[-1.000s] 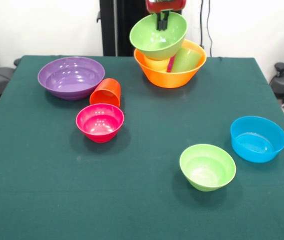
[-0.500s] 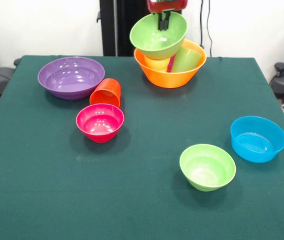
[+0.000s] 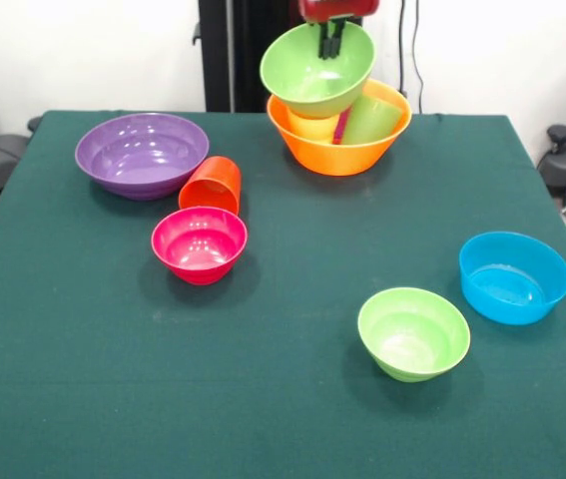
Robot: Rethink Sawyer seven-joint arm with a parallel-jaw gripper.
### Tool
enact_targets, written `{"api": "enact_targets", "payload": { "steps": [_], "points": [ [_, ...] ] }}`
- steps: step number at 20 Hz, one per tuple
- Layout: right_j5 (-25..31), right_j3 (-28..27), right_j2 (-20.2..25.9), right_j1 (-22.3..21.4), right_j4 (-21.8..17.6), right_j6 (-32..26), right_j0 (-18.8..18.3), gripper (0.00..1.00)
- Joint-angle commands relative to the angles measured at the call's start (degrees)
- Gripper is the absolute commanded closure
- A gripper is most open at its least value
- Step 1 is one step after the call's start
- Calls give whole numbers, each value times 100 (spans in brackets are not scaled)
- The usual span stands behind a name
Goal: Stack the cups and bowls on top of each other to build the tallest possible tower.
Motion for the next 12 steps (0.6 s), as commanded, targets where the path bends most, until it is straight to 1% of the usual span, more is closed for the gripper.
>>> {"api": "enact_targets", "payload": {
  "steps": [1, 2, 6, 10, 12],
  "points": [
    [16, 624, 710, -914, 308, -517, -439, 100],
    [62, 741, 803, -1134, 375, -635, -538, 100],
    [102, 1015, 1106, -1680, 576, -797, -793, 100],
    [64, 1080, 1240, -1913, 551, -784, -892, 100],
    [70, 1129, 1331, -2020, 605, -793, -961, 100]
  ]
}}
